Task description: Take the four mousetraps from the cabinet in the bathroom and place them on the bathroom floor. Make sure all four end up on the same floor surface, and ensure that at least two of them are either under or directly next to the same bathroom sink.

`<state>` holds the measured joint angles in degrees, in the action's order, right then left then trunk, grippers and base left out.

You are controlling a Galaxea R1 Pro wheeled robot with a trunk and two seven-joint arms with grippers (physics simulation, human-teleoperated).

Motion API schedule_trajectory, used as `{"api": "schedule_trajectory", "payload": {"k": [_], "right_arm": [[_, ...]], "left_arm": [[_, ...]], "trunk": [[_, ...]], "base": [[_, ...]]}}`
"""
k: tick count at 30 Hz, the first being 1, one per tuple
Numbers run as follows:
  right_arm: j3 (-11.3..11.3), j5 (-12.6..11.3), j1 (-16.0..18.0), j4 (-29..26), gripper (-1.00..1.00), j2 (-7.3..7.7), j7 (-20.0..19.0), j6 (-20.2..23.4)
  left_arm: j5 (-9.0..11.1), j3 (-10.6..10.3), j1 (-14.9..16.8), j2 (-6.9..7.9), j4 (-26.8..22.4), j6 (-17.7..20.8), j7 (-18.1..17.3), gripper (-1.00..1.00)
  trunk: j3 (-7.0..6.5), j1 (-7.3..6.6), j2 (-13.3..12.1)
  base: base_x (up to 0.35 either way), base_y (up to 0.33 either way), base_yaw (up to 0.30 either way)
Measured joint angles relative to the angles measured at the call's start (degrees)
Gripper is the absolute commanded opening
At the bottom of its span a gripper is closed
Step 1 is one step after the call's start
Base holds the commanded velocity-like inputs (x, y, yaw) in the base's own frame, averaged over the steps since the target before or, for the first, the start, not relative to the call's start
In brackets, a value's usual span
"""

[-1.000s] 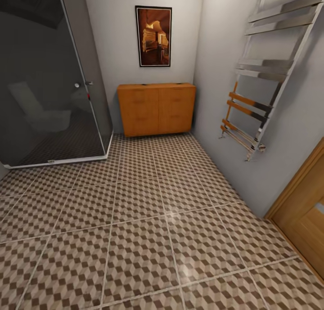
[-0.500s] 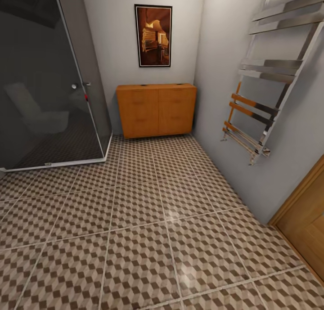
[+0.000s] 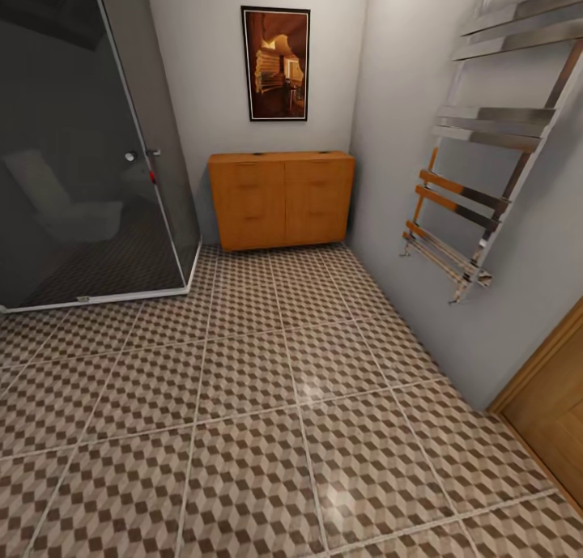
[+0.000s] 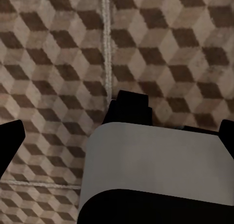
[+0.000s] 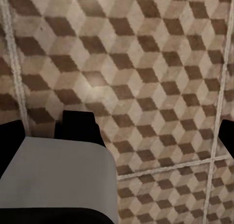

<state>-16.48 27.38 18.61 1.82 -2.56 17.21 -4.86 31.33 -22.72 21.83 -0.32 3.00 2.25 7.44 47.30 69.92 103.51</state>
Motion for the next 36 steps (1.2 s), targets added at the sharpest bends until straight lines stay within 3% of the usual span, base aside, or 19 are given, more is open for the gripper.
{"api": "schedule_trajectory", "payload": {"k": [18,36], "right_arm": [[0.0,0.0,0.0,0.0,1.0,0.0,0.0,0.0],[0.0,0.0,0.0,0.0,1.0,0.0,0.0,0.0]], "left_arm": [[0.0,0.0,0.0,0.02,0.0,0.0,0.0,1.0],[0.0,0.0,0.0,0.4,0.1,-0.2,0.0,1.0]], "trunk": [[0.0,-0.01,0.0],[0.0,0.01,0.0]], "base": [[0.194,0.0,0.0],[0.029,0.0,0.0]]}}
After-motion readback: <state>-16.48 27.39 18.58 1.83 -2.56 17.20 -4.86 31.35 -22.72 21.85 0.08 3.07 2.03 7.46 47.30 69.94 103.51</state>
